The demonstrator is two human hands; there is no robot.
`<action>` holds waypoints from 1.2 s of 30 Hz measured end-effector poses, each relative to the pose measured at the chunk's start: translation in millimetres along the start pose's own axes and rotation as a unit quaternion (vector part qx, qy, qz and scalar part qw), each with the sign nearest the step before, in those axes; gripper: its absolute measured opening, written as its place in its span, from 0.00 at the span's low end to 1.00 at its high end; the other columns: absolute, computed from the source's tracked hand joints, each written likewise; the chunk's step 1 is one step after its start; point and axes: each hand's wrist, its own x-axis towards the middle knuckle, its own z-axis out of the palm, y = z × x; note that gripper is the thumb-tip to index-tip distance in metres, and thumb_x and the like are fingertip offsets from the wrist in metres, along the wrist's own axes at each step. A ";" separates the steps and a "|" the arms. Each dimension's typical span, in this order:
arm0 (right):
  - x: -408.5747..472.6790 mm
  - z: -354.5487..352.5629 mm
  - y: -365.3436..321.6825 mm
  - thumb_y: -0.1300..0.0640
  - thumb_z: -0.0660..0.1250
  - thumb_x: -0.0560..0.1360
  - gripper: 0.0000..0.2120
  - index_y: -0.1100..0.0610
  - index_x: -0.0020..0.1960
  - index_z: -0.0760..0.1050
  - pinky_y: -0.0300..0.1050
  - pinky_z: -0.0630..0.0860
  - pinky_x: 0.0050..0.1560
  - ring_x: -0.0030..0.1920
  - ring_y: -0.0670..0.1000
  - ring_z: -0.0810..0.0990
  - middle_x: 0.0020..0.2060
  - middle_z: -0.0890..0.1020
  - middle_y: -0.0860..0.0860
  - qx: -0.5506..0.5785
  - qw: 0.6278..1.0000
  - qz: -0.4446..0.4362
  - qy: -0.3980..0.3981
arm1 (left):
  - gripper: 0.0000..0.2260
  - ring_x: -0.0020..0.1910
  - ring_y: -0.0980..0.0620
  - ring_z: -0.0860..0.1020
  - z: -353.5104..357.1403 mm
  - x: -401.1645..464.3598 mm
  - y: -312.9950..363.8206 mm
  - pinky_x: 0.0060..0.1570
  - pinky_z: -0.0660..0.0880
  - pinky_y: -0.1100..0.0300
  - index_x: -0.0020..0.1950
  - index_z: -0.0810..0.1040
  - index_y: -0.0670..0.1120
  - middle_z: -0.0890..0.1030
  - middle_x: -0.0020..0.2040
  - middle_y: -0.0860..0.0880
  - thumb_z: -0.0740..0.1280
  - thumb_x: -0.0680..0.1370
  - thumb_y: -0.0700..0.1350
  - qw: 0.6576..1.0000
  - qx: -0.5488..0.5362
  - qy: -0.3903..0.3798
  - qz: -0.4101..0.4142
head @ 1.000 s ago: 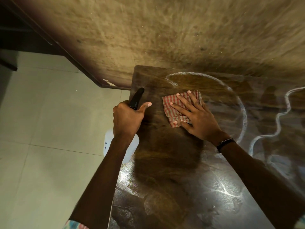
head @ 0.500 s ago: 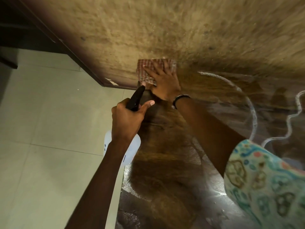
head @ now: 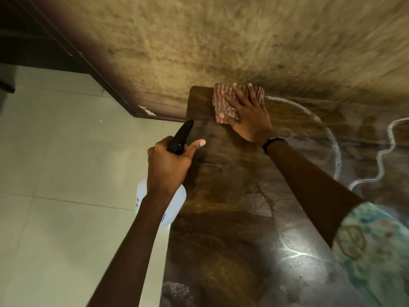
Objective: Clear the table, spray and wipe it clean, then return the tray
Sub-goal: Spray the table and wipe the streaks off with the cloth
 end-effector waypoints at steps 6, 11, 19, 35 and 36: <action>-0.7 10.7 -54.1 0.39 0.48 0.78 0.29 0.44 0.77 0.49 0.65 0.45 0.74 0.77 0.61 0.40 0.78 0.47 0.50 -0.050 0.997 -0.060 -0.024 | 0.21 0.39 0.46 0.79 -3.4 -12.6 -7.0 0.44 0.73 0.58 0.42 0.79 0.40 0.81 0.37 0.45 0.73 0.66 0.58 1.000 -0.001 -0.007 0.013; -79.4 24.2 -23.1 0.41 0.49 0.76 0.29 0.47 0.76 0.59 0.63 0.51 0.73 0.77 0.62 0.50 0.77 0.58 0.53 -0.057 0.988 -0.146 0.005 | 0.19 0.38 0.48 0.78 0.8 -18.6 -6.5 0.38 0.71 0.64 0.43 0.79 0.40 0.81 0.37 0.46 0.75 0.68 0.55 1.000 0.004 -0.022 0.012; -54.5 -1.6 28.2 0.38 0.48 0.75 0.31 0.44 0.77 0.53 0.63 0.51 0.74 0.77 0.61 0.45 0.78 0.51 0.50 -0.020 1.000 0.010 0.005 | 0.16 0.37 0.51 0.79 17.2 -25.3 1.0 0.36 0.70 0.71 0.42 0.79 0.43 0.80 0.34 0.50 0.74 0.68 0.55 0.999 -0.004 -0.039 0.031; -171.8 -4.5 136.5 0.42 0.53 0.76 0.29 0.46 0.76 0.54 0.63 0.58 0.71 0.75 0.63 0.58 0.74 0.64 0.54 -0.031 0.997 -0.068 0.013 | 0.15 0.34 0.52 0.78 130.8 -47.1 89.8 0.35 0.72 0.58 0.34 0.74 0.47 0.77 0.33 0.49 0.76 0.68 0.54 0.992 0.036 -0.122 0.001; -174.6 -5.9 141.0 0.42 0.53 0.76 0.29 0.46 0.76 0.54 0.63 0.59 0.71 0.75 0.63 0.58 0.74 0.64 0.55 -0.030 0.997 -0.071 0.010 | 0.16 0.35 0.52 0.79 140.8 -47.7 92.5 0.33 0.72 0.60 0.37 0.77 0.44 0.79 0.34 0.48 0.75 0.68 0.56 0.991 0.041 -0.130 0.007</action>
